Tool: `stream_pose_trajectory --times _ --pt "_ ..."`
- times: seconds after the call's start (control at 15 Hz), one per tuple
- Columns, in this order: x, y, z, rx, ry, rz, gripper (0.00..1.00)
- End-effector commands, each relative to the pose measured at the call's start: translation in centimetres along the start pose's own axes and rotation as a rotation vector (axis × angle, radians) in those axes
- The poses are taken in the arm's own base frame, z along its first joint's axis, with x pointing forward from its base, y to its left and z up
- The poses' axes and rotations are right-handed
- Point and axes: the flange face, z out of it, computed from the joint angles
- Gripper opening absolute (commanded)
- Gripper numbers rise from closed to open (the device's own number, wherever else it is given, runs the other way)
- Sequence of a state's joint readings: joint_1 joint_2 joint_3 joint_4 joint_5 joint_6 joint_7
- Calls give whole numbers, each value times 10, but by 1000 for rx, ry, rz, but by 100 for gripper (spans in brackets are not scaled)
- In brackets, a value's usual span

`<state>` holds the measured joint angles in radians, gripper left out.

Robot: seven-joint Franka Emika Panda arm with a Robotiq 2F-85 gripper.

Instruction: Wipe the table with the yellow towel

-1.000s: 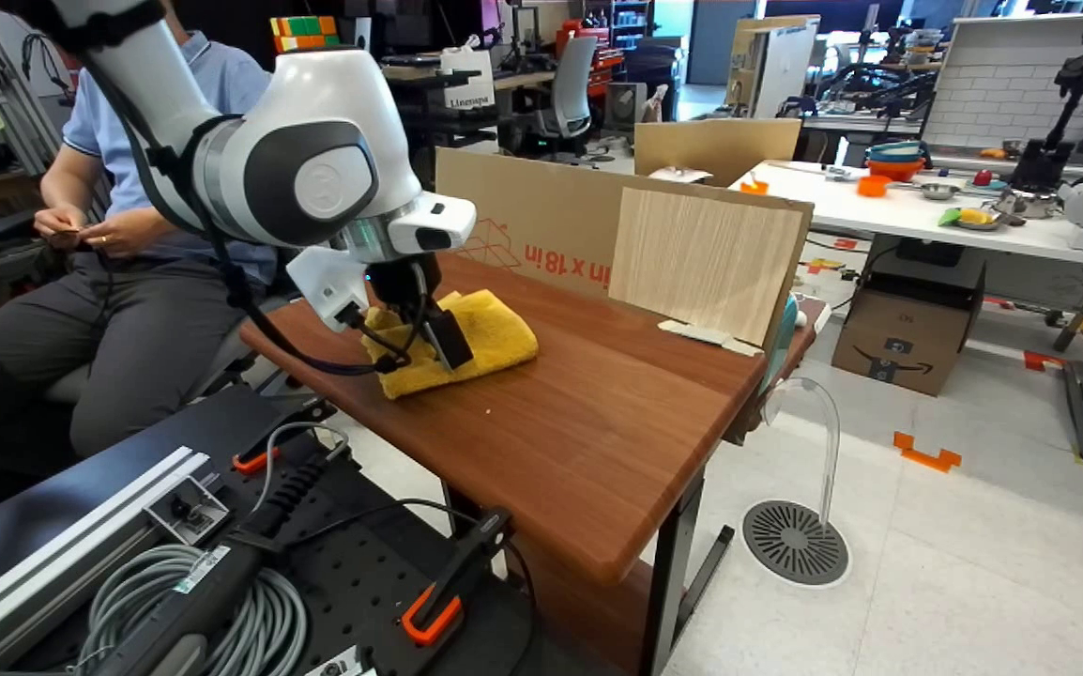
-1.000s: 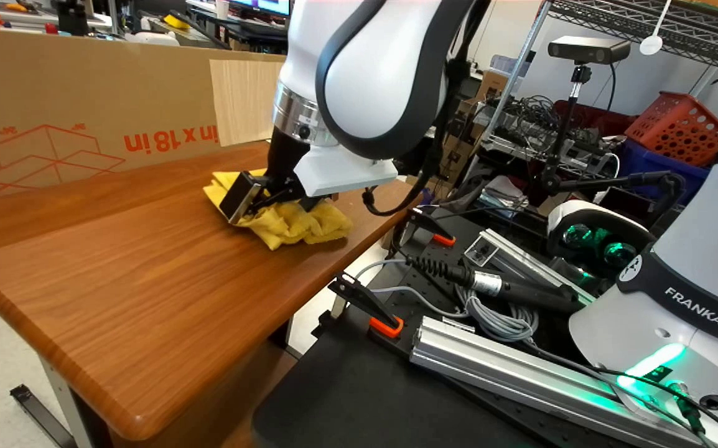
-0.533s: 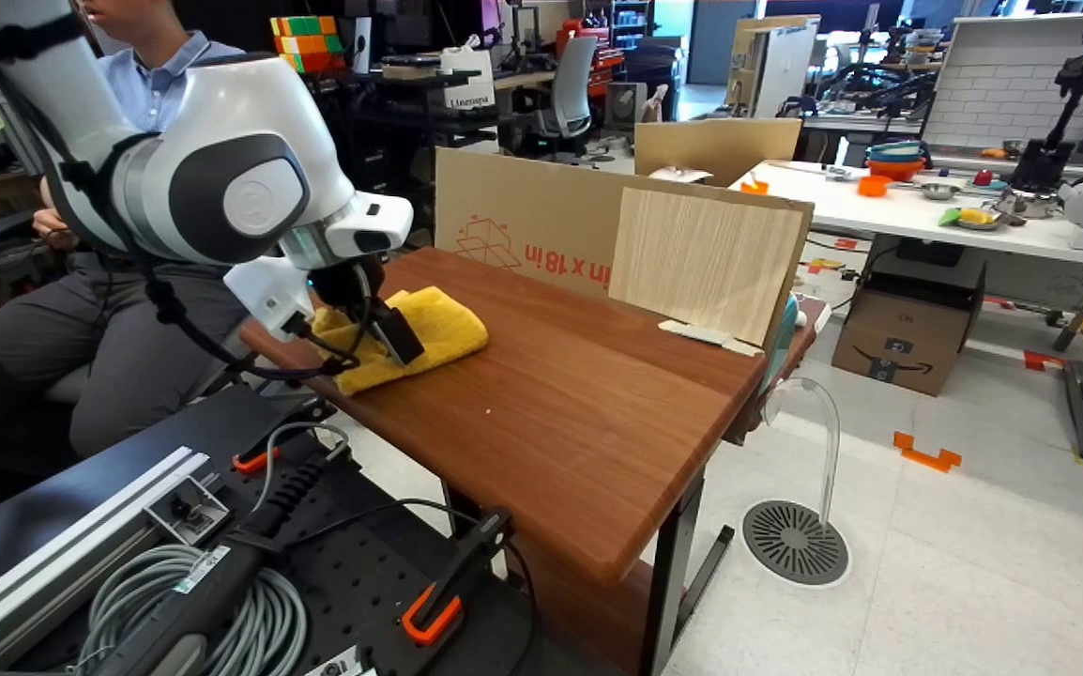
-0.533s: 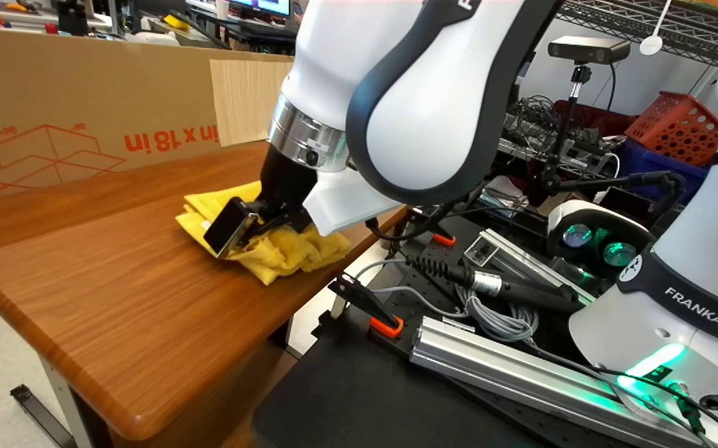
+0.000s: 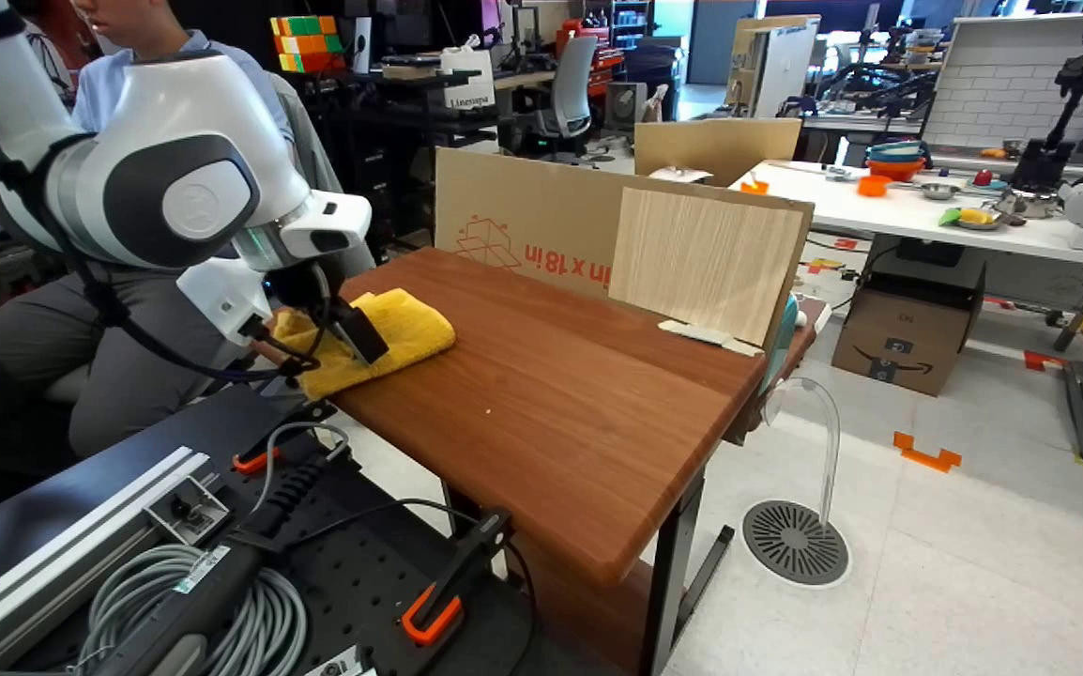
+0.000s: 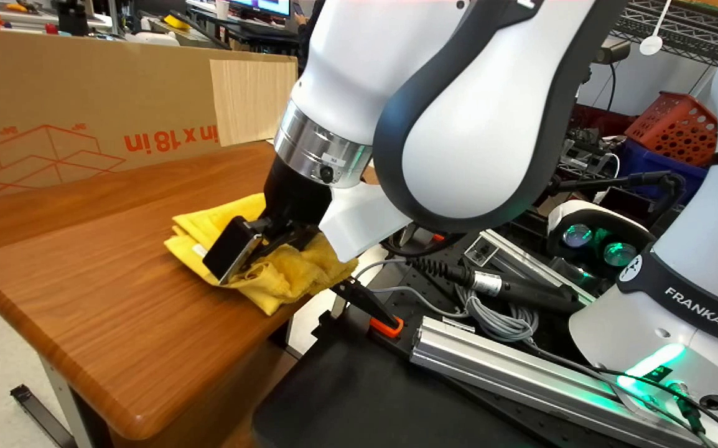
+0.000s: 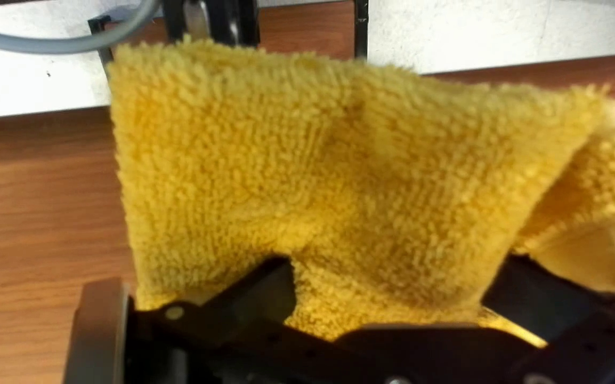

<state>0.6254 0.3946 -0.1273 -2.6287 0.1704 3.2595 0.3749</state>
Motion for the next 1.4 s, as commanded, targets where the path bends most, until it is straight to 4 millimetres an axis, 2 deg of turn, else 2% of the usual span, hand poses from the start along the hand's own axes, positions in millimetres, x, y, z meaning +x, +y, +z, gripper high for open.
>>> stream_pose_trajectory --times 0.0,0.27,0.53,0.73,1.0,1.33 --pt "-2 -10 -15 18 22 5 100" --pt "35 -19 -19 26 20 89 100" --pt "82 -7 -3 -10 -53 212 100" --pt "118 20 14 -46 -94 319 100" --pt "167 65 23 -57 -157 471 100" --pt "200 114 26 -62 -189 590 100"
